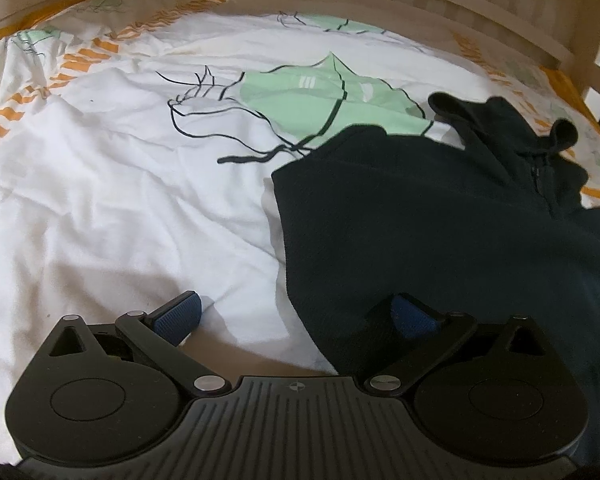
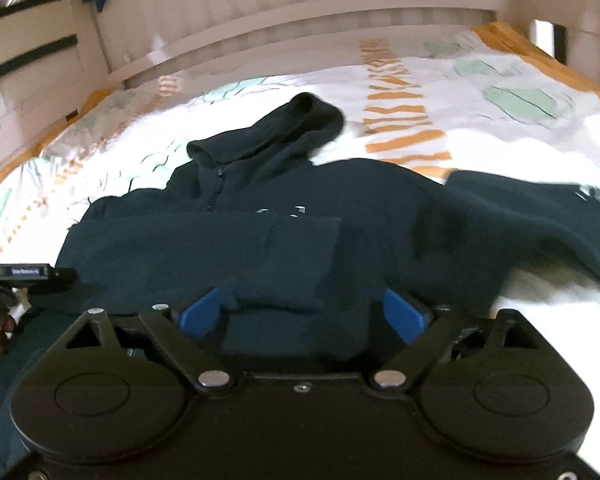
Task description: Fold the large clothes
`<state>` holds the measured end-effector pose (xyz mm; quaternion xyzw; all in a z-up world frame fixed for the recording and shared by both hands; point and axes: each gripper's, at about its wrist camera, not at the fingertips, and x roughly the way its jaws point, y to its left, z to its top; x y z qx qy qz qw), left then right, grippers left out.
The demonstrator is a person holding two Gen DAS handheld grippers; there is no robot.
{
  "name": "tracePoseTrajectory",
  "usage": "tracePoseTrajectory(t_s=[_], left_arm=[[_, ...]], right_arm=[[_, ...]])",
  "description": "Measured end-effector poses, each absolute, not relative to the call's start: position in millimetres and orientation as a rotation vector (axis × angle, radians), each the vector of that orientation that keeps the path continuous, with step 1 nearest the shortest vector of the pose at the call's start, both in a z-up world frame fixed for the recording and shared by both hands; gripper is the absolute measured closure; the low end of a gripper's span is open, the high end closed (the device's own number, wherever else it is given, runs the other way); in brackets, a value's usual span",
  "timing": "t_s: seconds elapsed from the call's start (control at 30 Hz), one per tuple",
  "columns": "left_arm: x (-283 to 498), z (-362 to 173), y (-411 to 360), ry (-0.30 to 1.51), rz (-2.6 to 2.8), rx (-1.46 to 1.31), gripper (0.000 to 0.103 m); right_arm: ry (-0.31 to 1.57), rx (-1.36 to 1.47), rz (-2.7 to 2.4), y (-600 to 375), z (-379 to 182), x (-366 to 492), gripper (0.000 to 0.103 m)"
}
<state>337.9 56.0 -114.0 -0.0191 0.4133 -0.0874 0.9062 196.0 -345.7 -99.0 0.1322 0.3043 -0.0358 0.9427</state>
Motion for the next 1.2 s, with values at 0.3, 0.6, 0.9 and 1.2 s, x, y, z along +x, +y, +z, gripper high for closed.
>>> tracePoseTrajectory(t_s=[0.3, 0.6, 0.9, 1.2], left_arm=[[309, -71, 31, 0.713, -0.237, -0.034, 0.007], [290, -67, -8, 0.69, -0.389, 0.02, 0.007], [288, -78, -21, 0.725, -0.422, 0.041, 0.007], [289, -80, -25, 0.735, -0.422, 0.048, 0.007]], right_arm=[[0.608, 0.447, -0.29, -438, -80, 158, 0.01], [0.599, 0.512, -0.58, -546, -79, 150, 0.009], [0.563, 0.648, -0.685, -607, -110, 148, 0.01], [0.515, 0.696, -0.665, -623, -114, 143, 0.078]])
